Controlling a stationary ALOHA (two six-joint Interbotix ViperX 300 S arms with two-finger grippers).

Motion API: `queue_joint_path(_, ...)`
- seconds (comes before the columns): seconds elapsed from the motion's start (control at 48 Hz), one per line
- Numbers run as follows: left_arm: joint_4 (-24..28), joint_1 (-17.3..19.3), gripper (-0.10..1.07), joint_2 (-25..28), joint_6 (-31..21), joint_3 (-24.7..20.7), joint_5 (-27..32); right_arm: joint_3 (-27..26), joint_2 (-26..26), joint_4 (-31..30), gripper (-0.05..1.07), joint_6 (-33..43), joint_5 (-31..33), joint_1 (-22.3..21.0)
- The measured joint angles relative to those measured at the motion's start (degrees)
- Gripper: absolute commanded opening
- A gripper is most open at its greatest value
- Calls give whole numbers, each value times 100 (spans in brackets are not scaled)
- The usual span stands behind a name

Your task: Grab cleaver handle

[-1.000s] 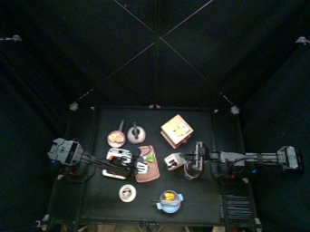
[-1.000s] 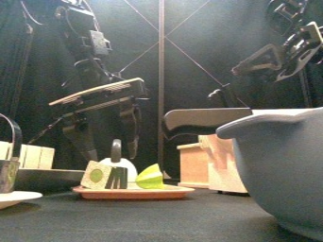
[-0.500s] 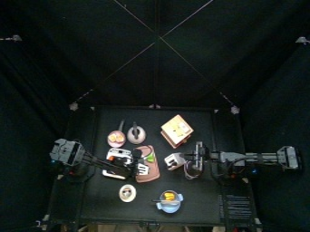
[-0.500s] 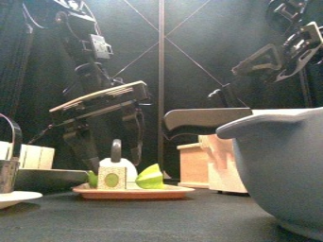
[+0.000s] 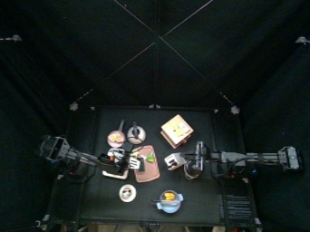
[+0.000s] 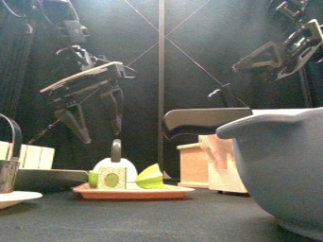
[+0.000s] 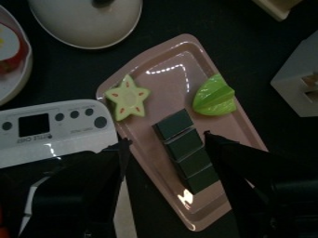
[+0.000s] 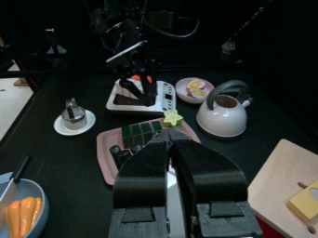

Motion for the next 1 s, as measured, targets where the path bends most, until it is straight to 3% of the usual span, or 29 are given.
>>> queue_joint_path(0.125,422,0,96,-299,158,308,-35,0,18,0,1,0,0,0)
queue_joint_path(0.25,1160,0,96,-765,334,703,-501,0,-35,0,1,0,0,9)
queue_joint_path(0.479,2593,202,96,-1793,369,1239,-2101,0,-105,88,1,26,0,18)
queue_joint_path(0.646,3771,325,96,-2373,396,1793,-3094,-79,-114,519,1,246,18,264)
queue_joint_path(0.792,4500,316,96,-2619,422,2057,-3454,-193,-114,1011,1,800,211,633)
queue_joint_path(1.0,5054,211,96,-2602,501,2057,-3850,-255,-70,1424,1,1749,475,905)
